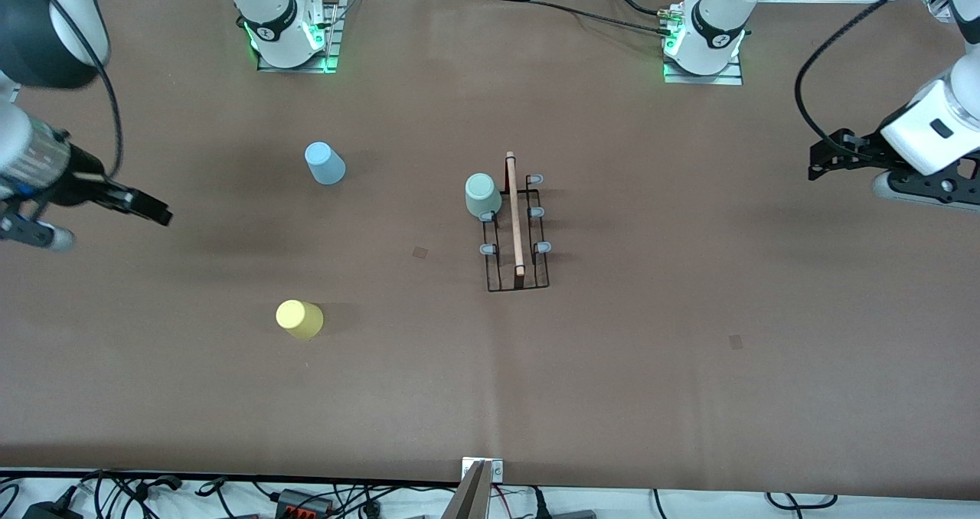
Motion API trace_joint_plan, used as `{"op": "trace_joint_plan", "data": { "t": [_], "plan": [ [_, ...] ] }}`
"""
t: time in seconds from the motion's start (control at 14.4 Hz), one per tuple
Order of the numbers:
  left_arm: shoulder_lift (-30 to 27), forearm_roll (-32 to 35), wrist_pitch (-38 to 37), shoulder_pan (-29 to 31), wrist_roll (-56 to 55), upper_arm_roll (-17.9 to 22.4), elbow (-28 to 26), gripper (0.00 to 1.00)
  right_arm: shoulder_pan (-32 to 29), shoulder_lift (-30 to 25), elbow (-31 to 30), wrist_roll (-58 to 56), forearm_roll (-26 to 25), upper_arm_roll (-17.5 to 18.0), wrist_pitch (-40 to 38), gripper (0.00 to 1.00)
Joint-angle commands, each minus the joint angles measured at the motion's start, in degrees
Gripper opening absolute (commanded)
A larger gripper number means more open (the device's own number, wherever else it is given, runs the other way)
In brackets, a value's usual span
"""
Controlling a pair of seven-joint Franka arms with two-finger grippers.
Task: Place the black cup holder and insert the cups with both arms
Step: 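Reach the right gripper to the yellow cup and grasp it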
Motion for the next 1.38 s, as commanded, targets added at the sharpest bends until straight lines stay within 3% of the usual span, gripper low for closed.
{"op": "trace_joint_plan", "data": {
  "t": [0.0, 0.62, 1.32],
  "plan": [
    [-0.4, -0.8, -1.3, 0.0, 0.4, -0.8, 1.1, 1.00, 1.2, 5.5, 0.6, -1.1, 0.2, 0.6, 5.3, 1.00],
    [0.1, -0.8, 0.7, 0.4, 0.7, -1.0, 1.1, 1.00, 6.5, 20.8, -1.9, -2.7, -1.7, 0.6, 31.8, 1.00],
    [0.1, -0.9, 0.7, 0.6, 0.8, -1.0, 1.1, 1.00, 8.8, 26.0, -6.5, -4.9, -1.7, 0.7, 46.6, 1.00]
  ]
}}
